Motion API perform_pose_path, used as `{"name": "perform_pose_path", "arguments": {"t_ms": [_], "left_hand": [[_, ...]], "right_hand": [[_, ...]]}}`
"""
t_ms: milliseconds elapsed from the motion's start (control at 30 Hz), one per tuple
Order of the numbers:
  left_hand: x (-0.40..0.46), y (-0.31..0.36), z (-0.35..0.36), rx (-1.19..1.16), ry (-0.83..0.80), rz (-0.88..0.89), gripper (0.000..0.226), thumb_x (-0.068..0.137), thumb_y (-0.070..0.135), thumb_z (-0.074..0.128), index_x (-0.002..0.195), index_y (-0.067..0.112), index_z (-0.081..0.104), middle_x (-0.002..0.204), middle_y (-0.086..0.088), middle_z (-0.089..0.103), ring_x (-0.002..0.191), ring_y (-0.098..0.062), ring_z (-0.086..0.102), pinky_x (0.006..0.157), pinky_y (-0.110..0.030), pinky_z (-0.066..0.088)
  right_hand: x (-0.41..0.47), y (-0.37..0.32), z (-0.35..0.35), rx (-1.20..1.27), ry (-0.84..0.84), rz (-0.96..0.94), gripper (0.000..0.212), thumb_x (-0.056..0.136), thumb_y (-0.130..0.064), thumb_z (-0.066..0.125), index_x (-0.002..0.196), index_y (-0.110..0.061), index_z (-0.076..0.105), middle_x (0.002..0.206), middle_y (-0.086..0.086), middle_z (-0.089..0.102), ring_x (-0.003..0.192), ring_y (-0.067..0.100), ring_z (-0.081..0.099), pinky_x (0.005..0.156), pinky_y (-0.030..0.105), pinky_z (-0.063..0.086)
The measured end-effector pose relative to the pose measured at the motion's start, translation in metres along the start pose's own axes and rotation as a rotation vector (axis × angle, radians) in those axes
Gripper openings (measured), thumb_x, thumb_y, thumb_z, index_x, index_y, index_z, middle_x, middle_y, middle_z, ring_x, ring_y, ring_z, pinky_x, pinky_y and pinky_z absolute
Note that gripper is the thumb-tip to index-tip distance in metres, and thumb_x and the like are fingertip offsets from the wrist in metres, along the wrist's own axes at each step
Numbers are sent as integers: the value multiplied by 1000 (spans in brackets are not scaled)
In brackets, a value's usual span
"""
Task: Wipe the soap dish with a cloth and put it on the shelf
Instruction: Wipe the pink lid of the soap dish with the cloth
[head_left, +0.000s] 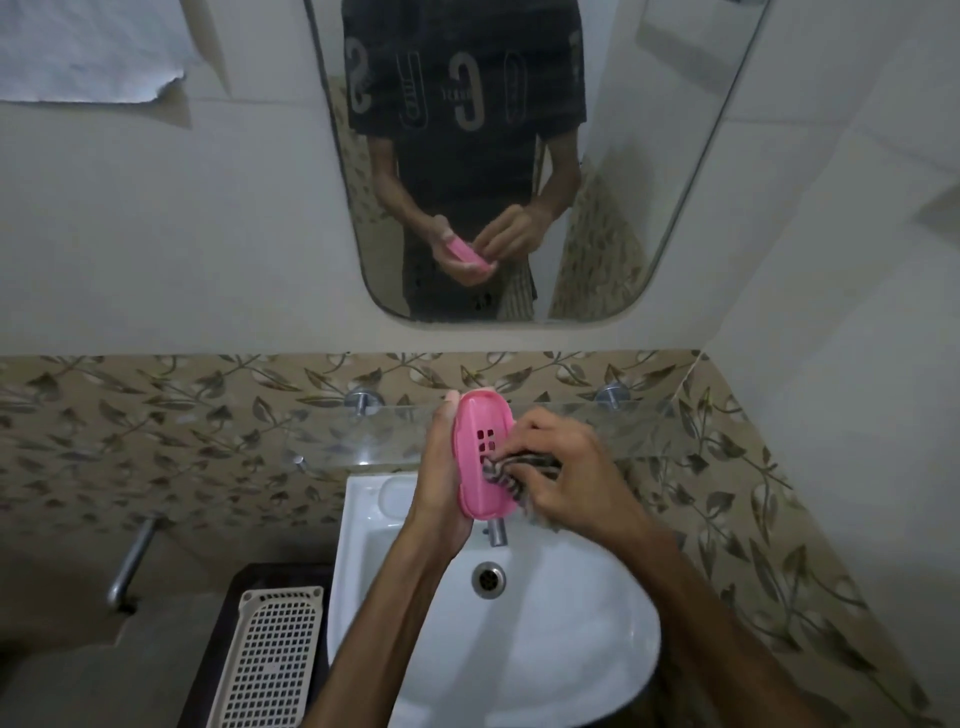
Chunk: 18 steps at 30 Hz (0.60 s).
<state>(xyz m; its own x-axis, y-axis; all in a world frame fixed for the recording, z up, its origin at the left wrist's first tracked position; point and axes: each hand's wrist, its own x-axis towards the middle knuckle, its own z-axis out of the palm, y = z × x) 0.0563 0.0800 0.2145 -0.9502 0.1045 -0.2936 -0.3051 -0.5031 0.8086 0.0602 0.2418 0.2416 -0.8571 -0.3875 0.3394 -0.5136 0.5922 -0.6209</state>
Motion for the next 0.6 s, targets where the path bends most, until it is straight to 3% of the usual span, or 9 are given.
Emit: {"name": "perform_pose_path", "arguments": {"t_ms": [133,300,367,467,600], "left_hand": [[1,8,-2,67,-36,12,66,98,71,36,96,25,84,90,-9,78,80,-22,74,73,-40,64],[4,6,1,80,6,30,63,93,70,42,93,24,85,93,-9,80,79,-22,75,74,-38,63],[4,2,0,73,51,12,65,86,70,46,101,18,81,97,-10,80,84,-24,77,75,-38,64],[2,-2,0,104,98,-8,67,87,69,45,112,14,73,100,-10,80,88,-25,76,79,-40,63],[0,-3,2,142,167,44,71,85,70,44,119,13,71,104,-11,80,94,-29,76,85,-43,62]], "right_hand": [[-3,5,-16,-195,-107,-181,19,80,-5,81,97,-13,80,101,-2,72,95,13,66,81,32,59],[-21,-3,3,-213,-149,-191,15,79,-4,72,92,-9,78,98,2,72,88,18,67,75,37,59],[-27,-5,10,-218,-157,-173,15,82,-6,68,93,-8,77,99,4,72,86,20,65,73,39,57],[-32,-11,19,-223,-164,-173,17,86,-7,64,97,-7,76,100,6,71,87,21,65,76,35,57],[-31,-25,27,-191,-147,-174,12,81,-4,67,89,-7,75,92,5,68,80,20,63,68,26,52]]}}
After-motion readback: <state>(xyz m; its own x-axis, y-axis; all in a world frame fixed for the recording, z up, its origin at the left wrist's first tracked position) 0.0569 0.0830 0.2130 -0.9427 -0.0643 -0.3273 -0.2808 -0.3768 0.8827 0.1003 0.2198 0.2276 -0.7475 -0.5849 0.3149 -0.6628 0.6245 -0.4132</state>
